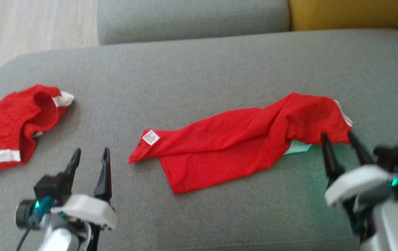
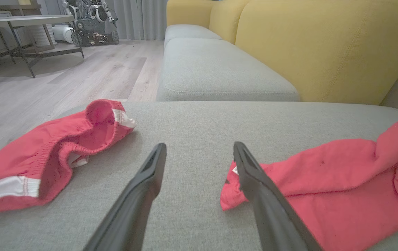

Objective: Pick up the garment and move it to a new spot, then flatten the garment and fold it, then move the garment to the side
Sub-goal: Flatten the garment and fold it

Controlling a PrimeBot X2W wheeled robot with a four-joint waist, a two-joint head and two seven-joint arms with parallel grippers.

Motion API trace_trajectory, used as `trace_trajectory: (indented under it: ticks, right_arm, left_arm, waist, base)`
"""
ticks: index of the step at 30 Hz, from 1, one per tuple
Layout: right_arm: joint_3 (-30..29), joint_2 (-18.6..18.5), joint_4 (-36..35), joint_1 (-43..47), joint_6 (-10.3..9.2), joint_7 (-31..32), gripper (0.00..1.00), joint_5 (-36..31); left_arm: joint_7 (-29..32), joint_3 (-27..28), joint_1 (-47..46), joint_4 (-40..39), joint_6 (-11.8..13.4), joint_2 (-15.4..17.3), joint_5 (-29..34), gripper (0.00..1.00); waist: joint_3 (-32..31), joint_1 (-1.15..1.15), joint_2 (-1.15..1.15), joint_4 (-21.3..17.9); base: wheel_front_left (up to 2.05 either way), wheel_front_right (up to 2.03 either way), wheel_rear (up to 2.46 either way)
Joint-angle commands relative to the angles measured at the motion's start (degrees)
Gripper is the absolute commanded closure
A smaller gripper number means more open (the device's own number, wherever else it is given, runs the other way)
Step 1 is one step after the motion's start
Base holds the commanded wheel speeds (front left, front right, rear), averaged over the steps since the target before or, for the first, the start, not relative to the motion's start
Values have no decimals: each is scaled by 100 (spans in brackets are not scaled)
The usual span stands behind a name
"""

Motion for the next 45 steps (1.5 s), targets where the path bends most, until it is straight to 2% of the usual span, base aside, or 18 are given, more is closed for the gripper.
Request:
trace_trajectory:
  ticks: [1,8,13,18,25,26,27,28,34,38,45]
  right_arm:
    - [115,-148,-133,-417,-4,23,0,38]
    - [256,-737,946,-1764,-4,435,0,296]
    - [476,-1010,1784,-2472,-4,806,0,420]
    - [819,-1206,2756,-2891,-4,1301,0,549]
    - [1178,-1202,3654,-3094,-4,1843,0,887]
    - [1225,-1209,3755,-3109,-4,1923,60,943]
    - [1225,-1209,3755,-3109,-4,1923,60,943]
    - [1245,-1203,3889,-3146,-4,1962,100,1091]
    - [1293,-1276,3978,-3287,-4,1651,100,1227]
    - [1284,-1317,3804,-3529,-4,1008,100,1199]
    - [1409,-1148,3207,-3935,-4,-145,100,1201]
  left_arm:
    - [-33,202,-386,-158,-22,86,48,0]
    - [-108,106,-872,-27,-136,-38,146,0]
    - [-170,74,-1098,109,-221,-134,177,0]
    - [-227,93,-1257,198,-279,-259,212,0]
    - [-254,141,-1358,243,-326,-383,279,0]
    - [-256,149,-1362,249,-334,-398,287,0]
    - [-256,149,-1362,249,-334,-398,287,0]
    - [-259,162,-1367,263,-349,-428,303,0]
    - [-261,204,-1354,297,-392,-488,350,0]
    - [-262,262,-1303,298,-421,-518,394,0]
    - [-263,382,-1200,285,-445,-558,451,0]
  waist:
    - [155,0,0,80]
    - [556,0,0,256]
    - [700,0,0,361]
    - [791,0,0,483]
    - [870,0,0,607]
    - [877,0,0,618]
    - [877,0,0,618]
    - [884,0,0,637]
    - [834,0,0,642]
    - [762,0,0,617]
    - [653,0,0,509]
  base:
    - [0,0,0]
    - [0,0,0]
    - [0,0,0]
    - [0,0,0]
    - [0,0,0]
    - [0,0,0]
    - [0,0,0]
    - [0,0,0]
    - [0,0,0]
    - [0,0,0]
    - [0,0,0]
